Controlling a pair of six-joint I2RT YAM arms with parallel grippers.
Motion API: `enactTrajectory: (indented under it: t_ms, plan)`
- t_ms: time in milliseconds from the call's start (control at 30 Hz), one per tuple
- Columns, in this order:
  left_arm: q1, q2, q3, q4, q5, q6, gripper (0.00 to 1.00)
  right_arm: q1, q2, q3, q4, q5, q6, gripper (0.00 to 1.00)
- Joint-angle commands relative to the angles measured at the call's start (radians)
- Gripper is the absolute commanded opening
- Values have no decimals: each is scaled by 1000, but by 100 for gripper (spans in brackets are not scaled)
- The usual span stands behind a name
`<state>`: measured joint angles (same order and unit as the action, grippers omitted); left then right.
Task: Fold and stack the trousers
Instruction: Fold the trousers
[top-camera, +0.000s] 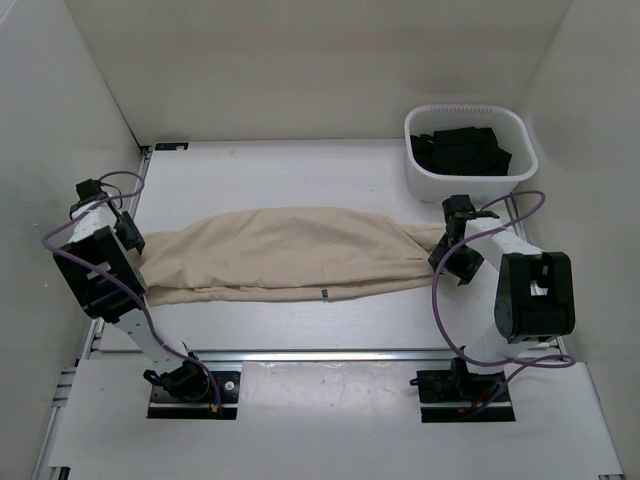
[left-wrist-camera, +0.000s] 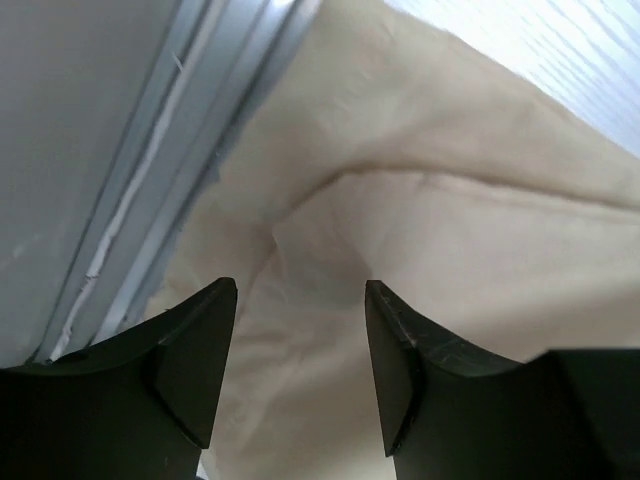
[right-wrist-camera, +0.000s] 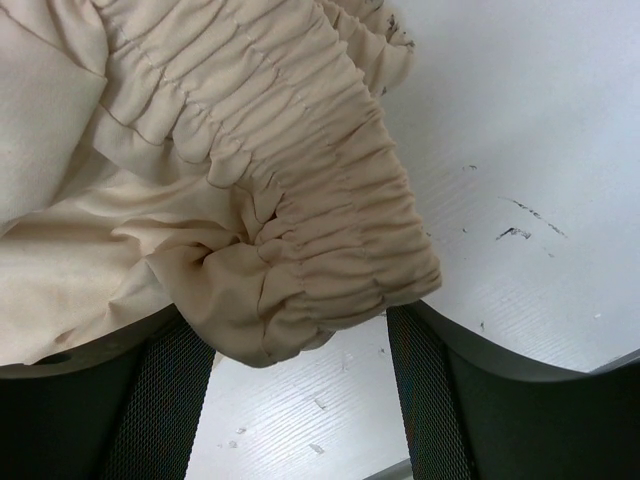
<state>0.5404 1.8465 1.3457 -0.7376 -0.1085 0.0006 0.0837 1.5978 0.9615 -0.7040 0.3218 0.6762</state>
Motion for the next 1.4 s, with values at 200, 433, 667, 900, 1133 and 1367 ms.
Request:
enactTrajectory:
  t_ms: [200,433,667,900,1133,1367]
  plan:
    - [-16,66,3,50,-40,-1,69,1,-55,14,-23,25,-10,70]
    - [-34,46,-36,17,-25,-1,19,1,-45,14,-23,25,-10,70]
    - [-43,-24,58,17,-109,-1,14,1,-45,-4,-23,25,-10,70]
    - [-43,-85,142,17,-167,-1,14,1,-45,-23,-12,34,-10,70]
    - [-65,-26,133,56,-249,-1,14,1,-36,-23,-3,25,-10,70]
    - [-74,102,142,66,-382,-1,68,1,-27,-1,-3,0,-35,81]
